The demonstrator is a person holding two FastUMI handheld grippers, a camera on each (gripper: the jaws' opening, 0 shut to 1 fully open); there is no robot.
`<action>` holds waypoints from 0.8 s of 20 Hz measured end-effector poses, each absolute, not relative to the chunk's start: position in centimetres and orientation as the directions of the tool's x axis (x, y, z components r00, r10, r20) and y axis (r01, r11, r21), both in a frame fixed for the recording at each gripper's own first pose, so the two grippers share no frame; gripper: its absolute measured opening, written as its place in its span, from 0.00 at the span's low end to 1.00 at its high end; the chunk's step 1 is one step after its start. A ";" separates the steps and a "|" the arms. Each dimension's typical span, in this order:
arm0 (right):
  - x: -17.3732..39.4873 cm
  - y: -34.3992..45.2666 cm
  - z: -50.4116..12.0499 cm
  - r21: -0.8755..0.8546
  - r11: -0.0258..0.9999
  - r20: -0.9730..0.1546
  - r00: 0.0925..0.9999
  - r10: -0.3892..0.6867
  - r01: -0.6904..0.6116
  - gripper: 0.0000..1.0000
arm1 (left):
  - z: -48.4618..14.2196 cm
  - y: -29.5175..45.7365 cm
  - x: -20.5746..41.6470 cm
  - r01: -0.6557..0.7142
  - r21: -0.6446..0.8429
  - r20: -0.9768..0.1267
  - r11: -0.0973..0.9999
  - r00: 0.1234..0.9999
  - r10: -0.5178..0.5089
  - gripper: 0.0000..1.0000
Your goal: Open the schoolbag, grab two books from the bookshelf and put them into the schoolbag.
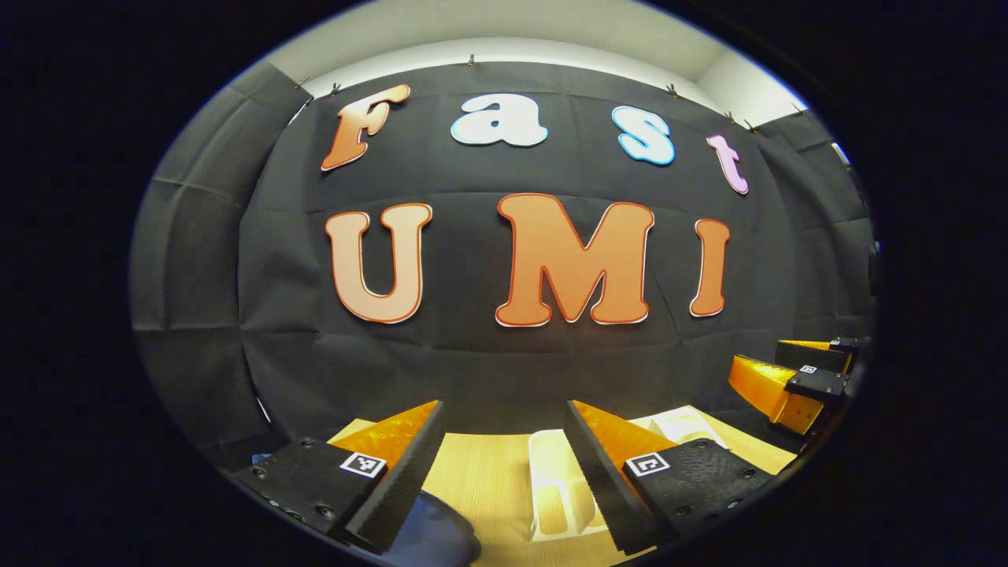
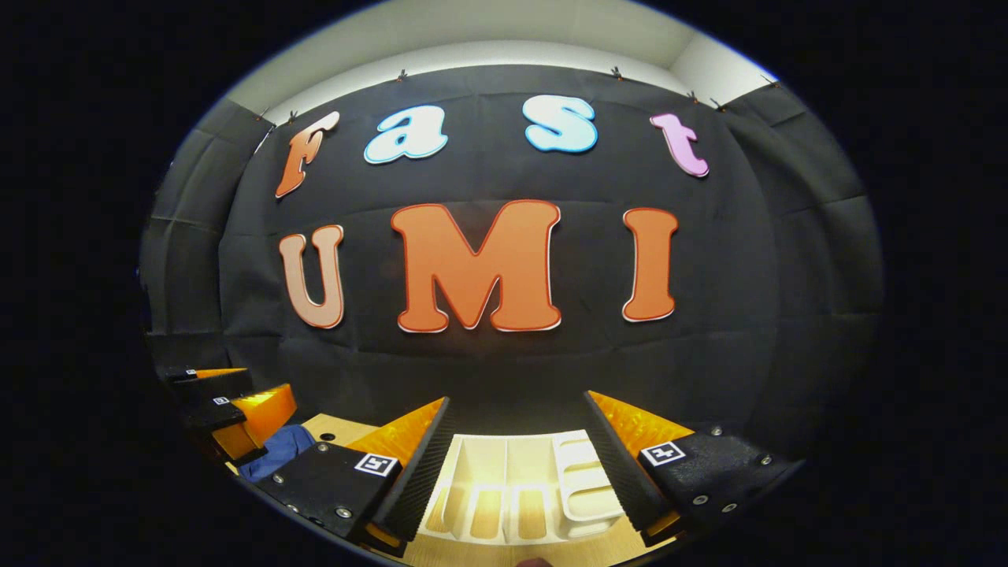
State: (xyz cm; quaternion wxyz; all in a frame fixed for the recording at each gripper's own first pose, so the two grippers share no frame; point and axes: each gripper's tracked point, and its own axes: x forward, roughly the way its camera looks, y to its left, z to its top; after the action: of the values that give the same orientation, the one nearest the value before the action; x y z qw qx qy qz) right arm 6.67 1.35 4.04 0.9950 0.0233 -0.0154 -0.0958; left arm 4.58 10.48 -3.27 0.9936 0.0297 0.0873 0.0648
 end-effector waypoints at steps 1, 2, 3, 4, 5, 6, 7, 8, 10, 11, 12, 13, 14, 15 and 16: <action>6.6 1.6 4.1 0.052 0.980 0.031 0.980 -0.194 0.193 0.96 | -3.0 10.3 4.6 -0.111 0.071 -0.160 0.991 0.980 0.121 0.94; 6.6 1.8 4.1 0.054 0.979 0.032 0.979 -0.199 0.197 0.96 | -2.6 10.4 4.5 -0.107 0.077 -0.150 0.991 0.982 0.118 0.94; 6.6 1.9 4.1 0.057 0.977 0.032 0.978 -0.206 0.204 0.96 | -2.3 10.5 4.6 -0.105 0.082 -0.142 0.991 0.983 0.116 0.94; 6.7 2.1 3.9 0.061 0.976 0.024 0.977 -0.213 0.211 0.96 | -2.2 10.6 4.6 -0.107 0.076 -0.135 0.991 0.984 0.117 0.94; 6.8 2.1 3.3 0.068 0.971 -0.006 0.974 -0.228 0.228 0.96 | -2.1 10.7 4.6 -0.115 0.057 -0.131 0.992 0.984 0.121 0.95; 6.8 2.6 3.0 0.077 0.973 -0.018 0.976 -0.219 0.219 0.96 | -2.0 10.7 4.5 -0.115 0.039 -0.132 0.993 0.984 0.119 0.95; 6.8 3.2 3.2 0.073 0.975 -0.015 0.978 -0.209 0.210 0.96 | -2.2 10.7 4.5 -0.113 0.032 -0.138 0.993 0.984 0.116 0.94; 6.7 3.3 3.4 0.059 0.974 -0.005 0.976 -0.217 0.217 0.96 | -2.3 10.7 4.4 -0.112 0.031 -0.143 0.993 0.983 0.115 0.95; 6.5 3.6 3.7 0.044 0.974 0.017 0.975 -0.221 0.220 0.96 | -2.2 10.9 4.3 -0.107 0.037 -0.147 0.994 0.983 0.111 0.95; 6.4 3.8 3.9 0.042 0.975 0.027 0.975 -0.219 0.217 0.96 | -2.0 10.9 4.4 -0.105 0.038 -0.137 0.994 0.985 0.109 0.94; 6.5 4.0 3.9 0.041 0.976 0.028 0.976 -0.216 0.215 0.96 | -1.6 11.0 4.3 -0.104 0.038 -0.122 0.994 0.987 0.108 0.94; 6.5 4.0 3.8 0.041 0.976 0.026 0.976 -0.217 0.216 0.96 | -1.3 11.1 4.1 -0.108 0.039 -0.110 0.993 0.988 0.111 0.95; 6.5 4.0 3.6 0.041 0.975 0.019 0.976 -0.218 0.217 0.96 | -1.3 11.1 3.9 -0.108 0.041 -0.109 0.993 0.988 0.112 0.94; 6.5 4.1 3.4 0.040 0.975 0.013 0.976 -0.218 0.217 0.96 | -1.3 11.3 3.6 -0.106 0.040 -0.111 0.994 0.988 0.110 0.94; 6.4 4.2 3.3 0.038 0.975 0.010 0.976 -0.220 0.219 0.96 | -1.4 11.4 3.4 -0.103 0.033 -0.114 0.994 0.988 0.107 0.94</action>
State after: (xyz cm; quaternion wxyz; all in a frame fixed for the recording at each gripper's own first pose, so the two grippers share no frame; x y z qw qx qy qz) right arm 6.44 4.17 3.31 0.9937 0.0184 -0.0068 -0.1103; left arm 3.39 11.45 -1.40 0.9968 0.0137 0.0581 0.0526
